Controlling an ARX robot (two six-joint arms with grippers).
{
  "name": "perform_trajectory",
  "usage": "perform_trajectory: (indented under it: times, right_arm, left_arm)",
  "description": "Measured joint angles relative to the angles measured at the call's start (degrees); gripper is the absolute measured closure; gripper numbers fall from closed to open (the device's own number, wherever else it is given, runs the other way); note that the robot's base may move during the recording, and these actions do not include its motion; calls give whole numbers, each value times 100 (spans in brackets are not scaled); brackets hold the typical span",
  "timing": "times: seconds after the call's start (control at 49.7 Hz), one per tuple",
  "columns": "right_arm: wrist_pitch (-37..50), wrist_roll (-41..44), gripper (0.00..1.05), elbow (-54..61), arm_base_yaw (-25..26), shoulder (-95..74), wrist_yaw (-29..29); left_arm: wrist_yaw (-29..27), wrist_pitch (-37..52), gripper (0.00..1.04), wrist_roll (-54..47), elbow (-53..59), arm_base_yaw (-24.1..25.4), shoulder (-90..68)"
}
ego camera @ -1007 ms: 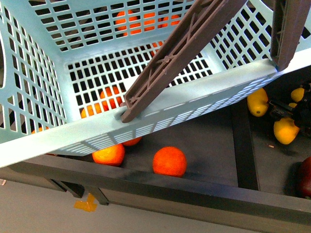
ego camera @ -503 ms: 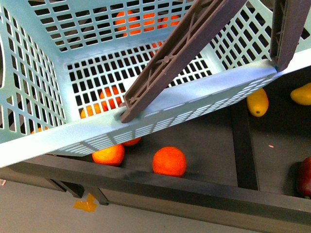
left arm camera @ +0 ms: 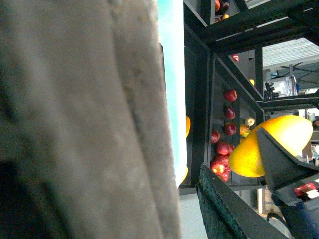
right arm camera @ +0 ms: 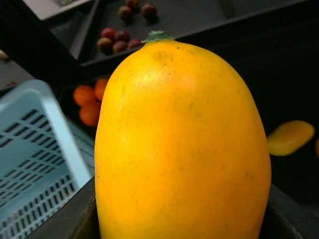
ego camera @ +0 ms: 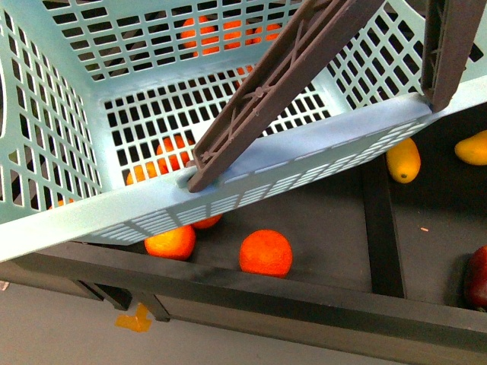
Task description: Pick mango and avocado into basket
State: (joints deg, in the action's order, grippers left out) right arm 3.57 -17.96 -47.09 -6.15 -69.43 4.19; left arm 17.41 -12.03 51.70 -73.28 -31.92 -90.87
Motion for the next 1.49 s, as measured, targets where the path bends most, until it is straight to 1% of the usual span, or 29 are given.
perform_trajectory:
  times: [0.06, 0.201, 0.342, 0.463, 0.584, 0.685, 0.725, 0.765, 0.866, 0.926, 0.946, 0.987, 1.007, 1.047, 1.087, 1.108, 1.168, 1.228, 1.249, 1.39, 1.49]
  right_arm:
    - [66, -186, 44, -173, -455, -26, -55]
    - [282, -352, 44, -603, -1495, -549, -400]
    - [382, -363, 44, -903, -2046, -1123, -584]
    - [385, -358, 44, -1069, -2249, -1488, -660]
    - [382, -352, 31, -1119, -2339, -1703, -776]
    - [389, -385, 14, -1119, -2347, -1714, -898]
    - [393, -393, 9, -1117, -2341, -1666, -964]
    - [393, -409, 7, -1102, -2317, -1606, -1032]
    - [380, -494, 9, -935, -2175, -1237, -1403]
    - [385, -522, 9, -916, -2096, -1093, -1497]
    - [529, -417, 10, -866, -2092, -1073, -1687]
    - [1484, 26, 18, -466, -2074, -953, -2400]
    - [2037, 417, 23, -162, -2039, -861, -2649]
    - [2492, 686, 28, 166, -1974, -748, -2723]
    - [2835, 994, 34, 485, -1878, -614, -2708]
    - [3077, 1180, 39, 785, -1773, -463, -2680]
    - [3340, 1421, 49, 1287, -1563, -146, -2524]
    - [3467, 1547, 60, 1707, -1377, 160, -2356]
    - [3512, 1604, 65, 1897, -1285, 297, -2262]
    - [3617, 1672, 84, 2500, -981, 706, -1991]
    - [3654, 1733, 103, 2964, -734, 1108, -1709]
  left_arm:
    - [-4, 0, 76, -2, 0, 0, 0]
    - [15, 0, 76, 0, 0, 0, 0]
    - [7, 0, 76, -2, 0, 0, 0]
    - [0, 0, 76, -2, 0, 0, 0]
    - [11, 0, 76, 0, 0, 0, 0]
    - [-4, 0, 76, -2, 0, 4, 0]
    - [-4, 0, 76, -2, 0, 4, 0]
    - [-11, 0, 76, -4, 0, 4, 0]
    - [17, -11, 77, 15, 0, -2, -28]
    - [2, -13, 77, 24, 0, 7, -31]
    - [-2, -13, 77, 24, 0, 7, -31]
    - [-46, -13, 77, -2, 0, 7, -31]
    - [-48, -13, 77, -26, 0, 4, -31]
    - [-42, -13, 77, -42, 0, 4, -33]
    - [-17, -13, 77, -35, 0, 7, -33]
    - [-4, -15, 77, 0, 0, 11, -33]
    - [-9, -15, 77, 35, 0, 15, -31]
    - [-7, -15, 77, -4, -2, 13, -31]
    - [-4, -15, 77, -15, 0, 7, -31]
    - [22, -15, 77, 2, -2, 4, -33]
    - [20, -15, 77, 9, 0, 4, -33]
